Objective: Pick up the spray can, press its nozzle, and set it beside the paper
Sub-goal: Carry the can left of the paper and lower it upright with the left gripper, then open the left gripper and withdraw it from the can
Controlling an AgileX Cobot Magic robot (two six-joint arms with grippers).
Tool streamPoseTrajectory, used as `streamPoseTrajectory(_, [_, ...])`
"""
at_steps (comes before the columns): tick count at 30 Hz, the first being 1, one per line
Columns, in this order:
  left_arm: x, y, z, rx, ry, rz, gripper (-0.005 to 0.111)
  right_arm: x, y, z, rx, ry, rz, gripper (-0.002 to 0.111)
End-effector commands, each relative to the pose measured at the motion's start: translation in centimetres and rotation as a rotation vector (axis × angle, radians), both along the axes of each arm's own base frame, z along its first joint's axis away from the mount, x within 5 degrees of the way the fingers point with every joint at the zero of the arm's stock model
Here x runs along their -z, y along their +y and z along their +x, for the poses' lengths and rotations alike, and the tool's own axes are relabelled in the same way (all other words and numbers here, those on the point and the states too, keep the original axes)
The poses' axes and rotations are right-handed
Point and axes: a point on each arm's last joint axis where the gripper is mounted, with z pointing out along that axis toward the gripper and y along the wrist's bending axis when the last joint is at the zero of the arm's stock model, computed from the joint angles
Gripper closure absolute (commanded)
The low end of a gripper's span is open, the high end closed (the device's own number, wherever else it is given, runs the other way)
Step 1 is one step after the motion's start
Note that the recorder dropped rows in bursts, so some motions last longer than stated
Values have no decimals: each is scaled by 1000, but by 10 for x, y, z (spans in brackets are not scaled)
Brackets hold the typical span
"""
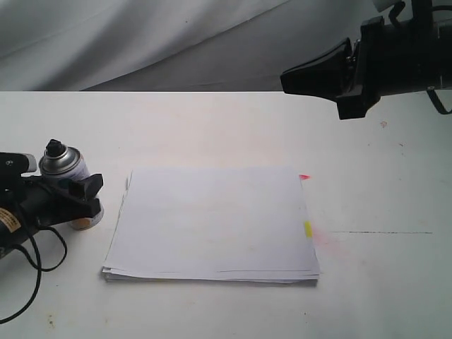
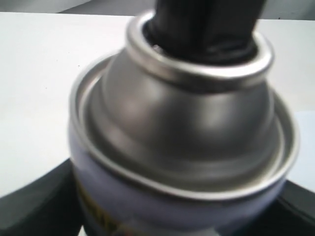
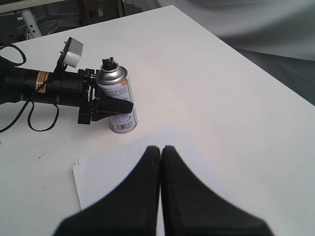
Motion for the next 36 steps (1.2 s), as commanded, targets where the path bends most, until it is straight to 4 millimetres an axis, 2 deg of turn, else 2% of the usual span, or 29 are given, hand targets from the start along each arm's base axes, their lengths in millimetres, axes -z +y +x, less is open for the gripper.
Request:
streamPoseTrajectory(1, [-8, 2, 3, -22, -46, -20, 41, -2, -1, -1, 9, 2, 11, 108])
streamPoseTrajectory(8, [-50, 1, -4, -6, -168, -21, 41, -2, -1, -1, 9, 2, 11, 108])
streamPoseTrajectory(14, [-95, 4, -26, -15, -248, -7, 41, -2, 0, -3, -10, 8, 20, 108])
streamPoseTrajectory(19, [-145, 2, -54, -3, -389, -159, 42, -23, 0, -20, -44, -41, 45, 108])
streamPoseTrajectory(21, [-163, -3, -68, 68, -446, -173, 46, -38, -1, -31, -37, -76, 58, 108])
streamPoseTrajectory(24, [-191, -11, -96, 189, -557, -177, 57, -65, -4, -57, -24, -132, 64, 108])
streamPoseTrajectory(27, [-216, -13, -127, 247, -683, -169, 70, -89, -10, -89, 2, -180, 47, 108])
streamPoseTrajectory(30, [-228, -10, -155, 244, -723, -155, 73, -108, -16, -127, 36, -228, 25, 108])
streamPoseTrajectory(32, [-231, -9, -172, 241, -731, -134, 73, -114, -20, -153, 51, -267, 20, 108])
streamPoseTrajectory(36, [-234, -7, -206, 241, -748, -105, 73, -108, -27, -198, 87, -309, 21, 108])
